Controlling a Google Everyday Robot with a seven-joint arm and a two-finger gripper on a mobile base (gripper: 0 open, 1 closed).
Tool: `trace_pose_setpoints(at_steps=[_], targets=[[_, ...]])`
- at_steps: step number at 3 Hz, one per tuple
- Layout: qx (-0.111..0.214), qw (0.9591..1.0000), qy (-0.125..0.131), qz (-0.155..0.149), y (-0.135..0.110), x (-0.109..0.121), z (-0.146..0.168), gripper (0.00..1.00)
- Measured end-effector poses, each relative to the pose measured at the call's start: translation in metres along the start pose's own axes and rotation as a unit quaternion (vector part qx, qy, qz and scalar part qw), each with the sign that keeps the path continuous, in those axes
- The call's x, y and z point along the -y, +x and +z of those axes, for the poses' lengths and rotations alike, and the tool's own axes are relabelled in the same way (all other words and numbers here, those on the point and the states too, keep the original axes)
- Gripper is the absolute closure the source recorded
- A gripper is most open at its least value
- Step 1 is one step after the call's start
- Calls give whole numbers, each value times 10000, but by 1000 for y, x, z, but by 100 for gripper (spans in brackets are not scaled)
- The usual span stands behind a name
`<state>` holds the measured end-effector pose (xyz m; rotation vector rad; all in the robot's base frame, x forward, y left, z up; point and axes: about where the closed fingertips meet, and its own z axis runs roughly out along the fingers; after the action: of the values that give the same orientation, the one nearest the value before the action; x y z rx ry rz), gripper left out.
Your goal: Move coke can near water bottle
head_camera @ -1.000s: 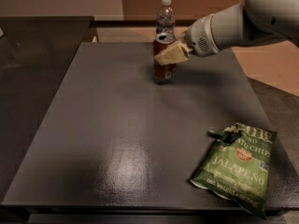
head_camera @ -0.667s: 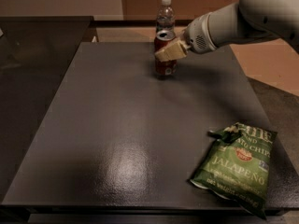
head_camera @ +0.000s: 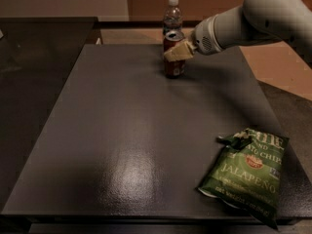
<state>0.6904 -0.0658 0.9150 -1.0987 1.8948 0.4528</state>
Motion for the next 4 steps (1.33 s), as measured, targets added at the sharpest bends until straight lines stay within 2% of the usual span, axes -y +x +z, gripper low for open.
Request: trace_pose_setpoints(at_steps=[1, 4], targets=[[22, 9999, 133, 95, 5, 10, 3, 82], [133, 9991, 334, 220, 21, 21, 2, 13]])
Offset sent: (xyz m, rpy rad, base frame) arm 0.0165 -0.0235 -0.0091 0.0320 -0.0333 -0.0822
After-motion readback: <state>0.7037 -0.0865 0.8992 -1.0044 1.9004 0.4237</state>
